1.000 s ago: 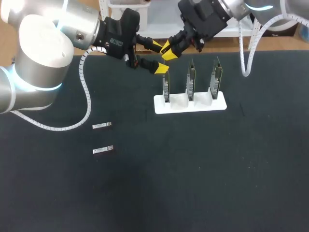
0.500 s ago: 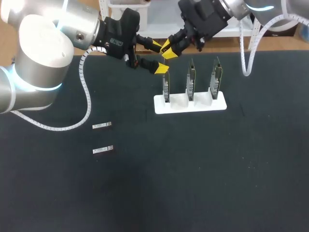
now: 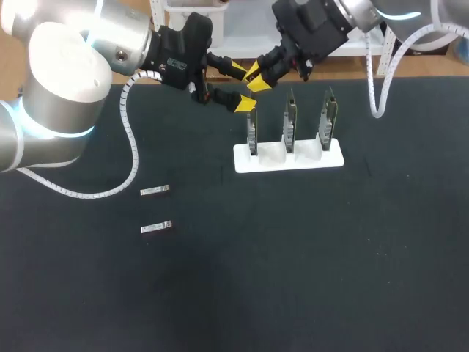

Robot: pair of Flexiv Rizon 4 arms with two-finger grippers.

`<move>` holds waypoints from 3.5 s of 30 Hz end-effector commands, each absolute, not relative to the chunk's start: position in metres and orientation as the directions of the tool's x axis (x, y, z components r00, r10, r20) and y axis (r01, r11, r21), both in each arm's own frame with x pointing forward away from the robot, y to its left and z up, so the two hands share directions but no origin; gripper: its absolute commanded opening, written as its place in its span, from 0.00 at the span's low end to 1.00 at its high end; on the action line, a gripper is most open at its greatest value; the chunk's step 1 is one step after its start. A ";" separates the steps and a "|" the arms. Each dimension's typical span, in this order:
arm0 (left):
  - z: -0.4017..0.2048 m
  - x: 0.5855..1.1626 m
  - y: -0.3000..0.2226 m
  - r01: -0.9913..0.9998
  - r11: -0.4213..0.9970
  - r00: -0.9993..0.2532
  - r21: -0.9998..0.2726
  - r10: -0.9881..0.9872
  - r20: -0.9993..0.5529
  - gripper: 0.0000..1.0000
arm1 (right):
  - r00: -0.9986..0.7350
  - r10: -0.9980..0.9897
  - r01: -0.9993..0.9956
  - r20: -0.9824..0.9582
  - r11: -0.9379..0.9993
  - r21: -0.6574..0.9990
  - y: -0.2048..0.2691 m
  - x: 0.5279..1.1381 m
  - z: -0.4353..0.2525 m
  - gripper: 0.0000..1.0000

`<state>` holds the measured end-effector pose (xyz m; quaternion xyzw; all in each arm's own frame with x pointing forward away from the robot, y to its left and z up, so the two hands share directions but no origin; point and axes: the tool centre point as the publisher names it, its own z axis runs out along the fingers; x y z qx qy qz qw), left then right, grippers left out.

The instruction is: Pick up the optical module with the left hand, and insert it into the network port with the right hand.

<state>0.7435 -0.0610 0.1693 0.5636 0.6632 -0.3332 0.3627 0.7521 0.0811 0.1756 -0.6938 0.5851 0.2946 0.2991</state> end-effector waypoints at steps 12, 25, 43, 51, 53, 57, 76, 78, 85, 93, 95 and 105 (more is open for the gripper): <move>0.170 0.745 -0.062 0.989 0.142 -0.104 -0.036 0.511 -0.853 1.00 | 0.135 -0.643 -0.989 -0.754 -0.137 -0.060 0.080 0.753 0.171 0.00; 0.170 0.745 -0.062 0.989 0.142 -0.104 -0.036 0.511 -0.853 1.00 | 0.133 -0.641 -0.989 -0.756 -0.132 -0.062 0.082 0.758 0.170 0.00; 0.170 0.745 -0.062 0.989 0.142 -0.104 -0.036 0.511 -0.853 1.00 | 0.124 -0.656 -0.990 -0.745 -0.134 -0.046 0.083 0.760 0.161 0.00; 0.170 0.745 -0.062 0.989 0.142 -0.104 -0.036 0.511 -0.853 1.00 | 0.115 -0.660 -0.991 -0.742 -0.132 -0.037 0.082 0.758 0.158 0.00; 0.170 0.745 -0.062 0.989 0.142 -0.104 -0.036 0.511 -0.853 1.00 | 0.111 -0.661 -0.991 -0.742 -0.128 -0.034 0.083 0.758 0.157 0.00; 0.170 0.745 -0.062 0.989 0.142 -0.104 -0.036 0.511 -0.853 1.00 | 0.109 -0.663 -0.992 -0.740 -0.126 -0.033 0.082 0.757 0.156 0.00; 0.170 0.745 -0.062 0.989 0.142 -0.104 -0.036 0.511 -0.853 1.00 | 0.101 -0.667 -0.992 -0.738 -0.120 -0.027 0.079 0.755 0.153 0.00; 0.170 0.745 -0.062 0.989 0.142 -0.104 -0.036 0.511 -0.853 1.00 | 0.100 -0.666 -0.992 -0.739 -0.120 -0.026 0.079 0.755 0.153 0.00; 0.170 0.745 -0.062 0.989 0.142 -0.104 -0.036 0.511 -0.853 1.00 | 0.099 -0.666 -0.993 -0.739 -0.117 -0.028 0.079 0.755 0.153 0.51; 0.170 0.745 -0.062 0.989 0.142 -0.104 -0.036 0.511 -0.853 1.00 | 0.106 -0.661 -0.992 -0.743 -0.118 -0.036 0.079 0.754 0.158 1.00; 0.170 0.745 -0.062 0.989 0.142 -0.104 -0.036 0.511 -0.853 1.00 | 0.109 -0.659 -0.992 -0.744 -0.121 -0.039 0.078 0.753 0.160 1.00; 0.170 0.745 -0.062 0.989 0.142 -0.104 -0.036 0.511 -0.853 1.00 | 0.084 -0.655 -0.996 -0.751 -0.084 -0.039 0.060 0.754 0.163 0.75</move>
